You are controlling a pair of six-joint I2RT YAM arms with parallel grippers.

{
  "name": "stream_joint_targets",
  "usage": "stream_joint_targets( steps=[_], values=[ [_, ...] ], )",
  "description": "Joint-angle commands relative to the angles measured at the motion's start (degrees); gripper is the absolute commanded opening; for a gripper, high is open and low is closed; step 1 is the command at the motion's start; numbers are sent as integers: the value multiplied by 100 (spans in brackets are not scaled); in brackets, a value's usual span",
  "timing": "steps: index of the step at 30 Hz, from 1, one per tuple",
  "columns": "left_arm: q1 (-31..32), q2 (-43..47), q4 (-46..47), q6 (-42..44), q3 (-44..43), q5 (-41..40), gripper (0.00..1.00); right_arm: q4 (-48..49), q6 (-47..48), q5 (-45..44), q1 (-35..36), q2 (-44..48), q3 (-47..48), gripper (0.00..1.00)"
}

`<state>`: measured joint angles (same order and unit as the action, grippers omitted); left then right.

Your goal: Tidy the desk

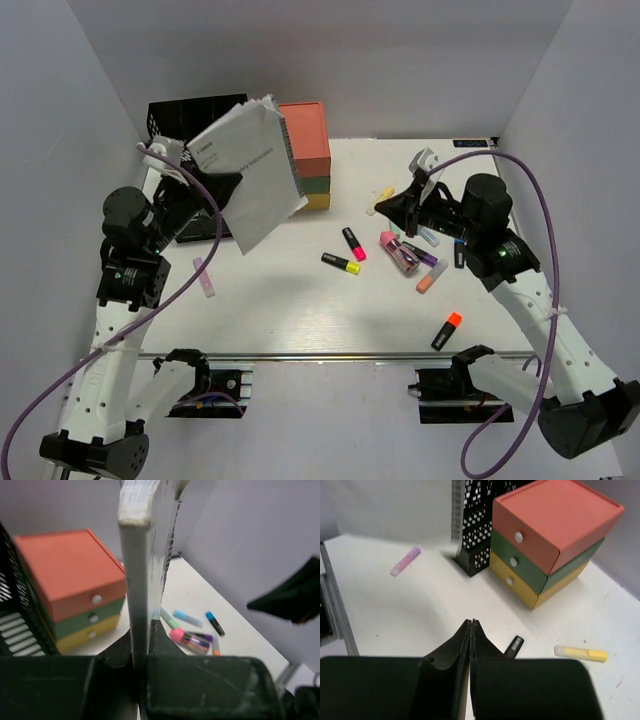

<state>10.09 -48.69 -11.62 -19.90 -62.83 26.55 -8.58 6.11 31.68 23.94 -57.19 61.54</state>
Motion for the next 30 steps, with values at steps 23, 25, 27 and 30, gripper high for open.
stream_joint_targets(
  steps=[23, 25, 27, 30],
  values=[
    [-24, -1336, 1320, 2225, -476, -4482, 0, -38, 883, 1323, -724, 182, -1302, 0],
    [-24, -1555, 1460, 2271, -485, -4623, 0, -47, 901, 1341, -716, 138, -1302, 0],
    [-24, -1766, 1670, 2411, -441, -4658, 0, -56, 927, 1297, -698, 120, -1302, 0],
    [-24, -2082, 1917, 2578, -450, -4702, 0, -47, 936, 1235, -716, 129, -1293, 0]
  ],
)
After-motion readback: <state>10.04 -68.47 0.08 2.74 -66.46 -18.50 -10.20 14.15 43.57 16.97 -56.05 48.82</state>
